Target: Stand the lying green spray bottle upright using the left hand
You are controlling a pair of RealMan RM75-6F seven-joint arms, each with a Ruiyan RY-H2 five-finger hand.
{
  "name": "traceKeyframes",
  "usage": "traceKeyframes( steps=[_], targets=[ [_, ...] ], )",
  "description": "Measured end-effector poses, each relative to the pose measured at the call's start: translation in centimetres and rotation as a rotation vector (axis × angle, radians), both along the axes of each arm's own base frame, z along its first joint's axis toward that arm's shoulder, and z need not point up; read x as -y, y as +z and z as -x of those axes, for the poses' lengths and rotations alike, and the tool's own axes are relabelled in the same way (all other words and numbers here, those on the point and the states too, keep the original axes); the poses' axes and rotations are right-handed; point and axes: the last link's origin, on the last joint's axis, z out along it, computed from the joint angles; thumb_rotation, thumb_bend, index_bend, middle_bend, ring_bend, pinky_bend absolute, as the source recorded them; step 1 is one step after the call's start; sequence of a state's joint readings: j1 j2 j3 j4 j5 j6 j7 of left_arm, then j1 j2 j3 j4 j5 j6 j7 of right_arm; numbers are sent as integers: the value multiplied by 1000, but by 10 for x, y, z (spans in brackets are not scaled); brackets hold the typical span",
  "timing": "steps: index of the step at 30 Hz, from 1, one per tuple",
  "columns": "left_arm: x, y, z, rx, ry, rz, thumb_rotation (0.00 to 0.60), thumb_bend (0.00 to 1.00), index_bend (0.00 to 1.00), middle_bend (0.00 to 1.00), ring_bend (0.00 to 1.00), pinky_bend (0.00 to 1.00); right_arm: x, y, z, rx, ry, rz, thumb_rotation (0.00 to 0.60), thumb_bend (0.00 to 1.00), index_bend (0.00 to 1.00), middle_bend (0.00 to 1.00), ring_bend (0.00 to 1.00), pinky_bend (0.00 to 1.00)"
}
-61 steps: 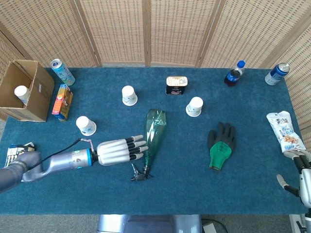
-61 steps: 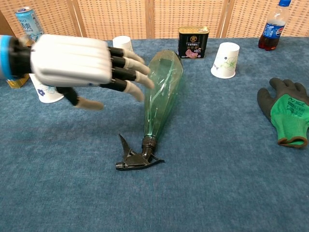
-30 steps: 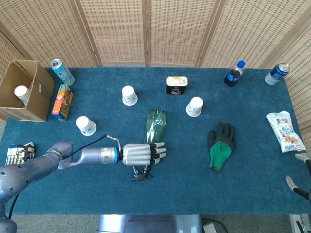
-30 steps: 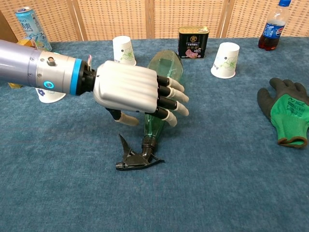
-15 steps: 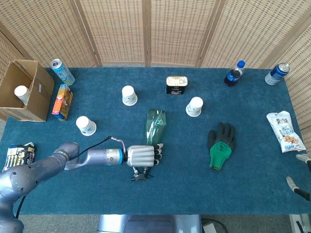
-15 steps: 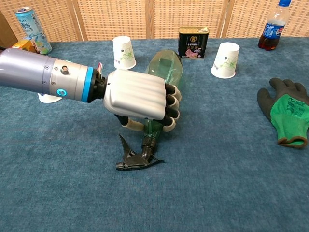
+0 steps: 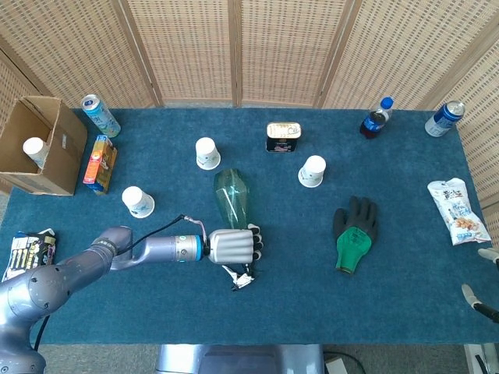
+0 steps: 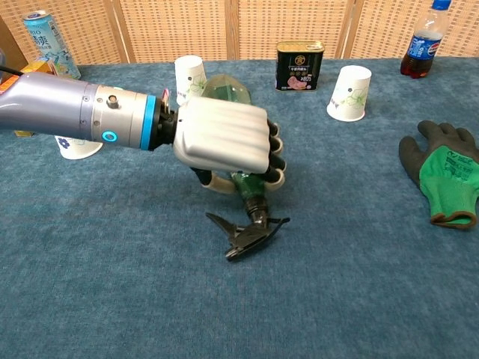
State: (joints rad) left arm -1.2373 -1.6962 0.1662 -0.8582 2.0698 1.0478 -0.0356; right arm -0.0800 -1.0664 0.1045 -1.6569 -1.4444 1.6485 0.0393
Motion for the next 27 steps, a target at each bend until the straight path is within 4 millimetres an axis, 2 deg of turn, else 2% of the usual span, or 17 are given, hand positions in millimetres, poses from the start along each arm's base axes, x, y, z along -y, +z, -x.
traceKeyframes(
  steps=[7,14,20,27],
  targets=[
    [-14,27,-29,181,26,-36,600,420,637,549,550,658,1,-1,-1,10,9,1,600,264,277,292,177,321],
    [-19,55,-43,344,129,-29,600,419,631,543,548,657,0,-3,0,25,16,-2,600,264,269,292,178,320],
    [-20,77,-43,474,279,9,600,419,626,536,544,657,1,-5,1,34,21,-8,600,264,265,292,177,320],
    [-19,86,-32,557,425,50,600,420,623,534,540,654,2,-8,3,44,22,-15,600,260,261,292,178,321]
  ],
)
